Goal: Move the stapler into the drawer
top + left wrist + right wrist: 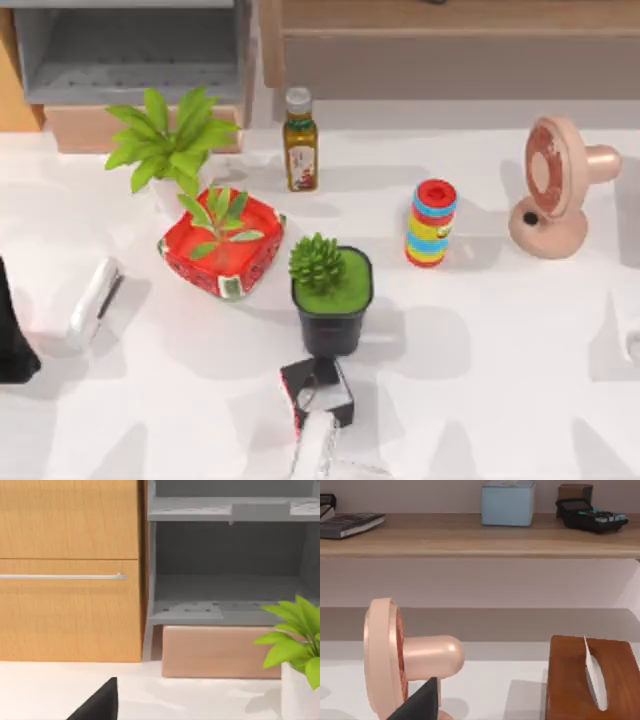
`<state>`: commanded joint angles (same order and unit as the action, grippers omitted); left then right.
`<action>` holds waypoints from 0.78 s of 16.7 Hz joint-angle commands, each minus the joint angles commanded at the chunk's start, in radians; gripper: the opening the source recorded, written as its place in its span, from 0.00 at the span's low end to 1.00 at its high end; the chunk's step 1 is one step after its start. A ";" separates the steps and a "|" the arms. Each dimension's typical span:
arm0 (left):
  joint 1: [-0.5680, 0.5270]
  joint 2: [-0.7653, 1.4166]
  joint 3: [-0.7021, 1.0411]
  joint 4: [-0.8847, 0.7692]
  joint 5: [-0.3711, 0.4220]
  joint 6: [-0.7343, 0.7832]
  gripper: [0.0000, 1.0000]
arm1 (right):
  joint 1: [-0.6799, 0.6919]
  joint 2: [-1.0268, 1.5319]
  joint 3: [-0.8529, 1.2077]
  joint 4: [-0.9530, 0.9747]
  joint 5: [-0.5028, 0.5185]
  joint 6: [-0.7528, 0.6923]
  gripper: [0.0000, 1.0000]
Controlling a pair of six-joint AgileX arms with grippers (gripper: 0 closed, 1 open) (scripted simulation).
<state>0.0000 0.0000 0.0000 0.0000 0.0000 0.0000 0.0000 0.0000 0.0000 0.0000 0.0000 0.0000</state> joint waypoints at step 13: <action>0.046 0.525 0.161 0.212 0.160 0.527 1.00 | 0.000 0.000 0.000 0.000 0.000 0.000 1.00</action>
<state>0.0463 0.5247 0.1612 0.2118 0.1605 0.5273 0.0000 0.0000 0.0000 0.0000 0.0000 0.0000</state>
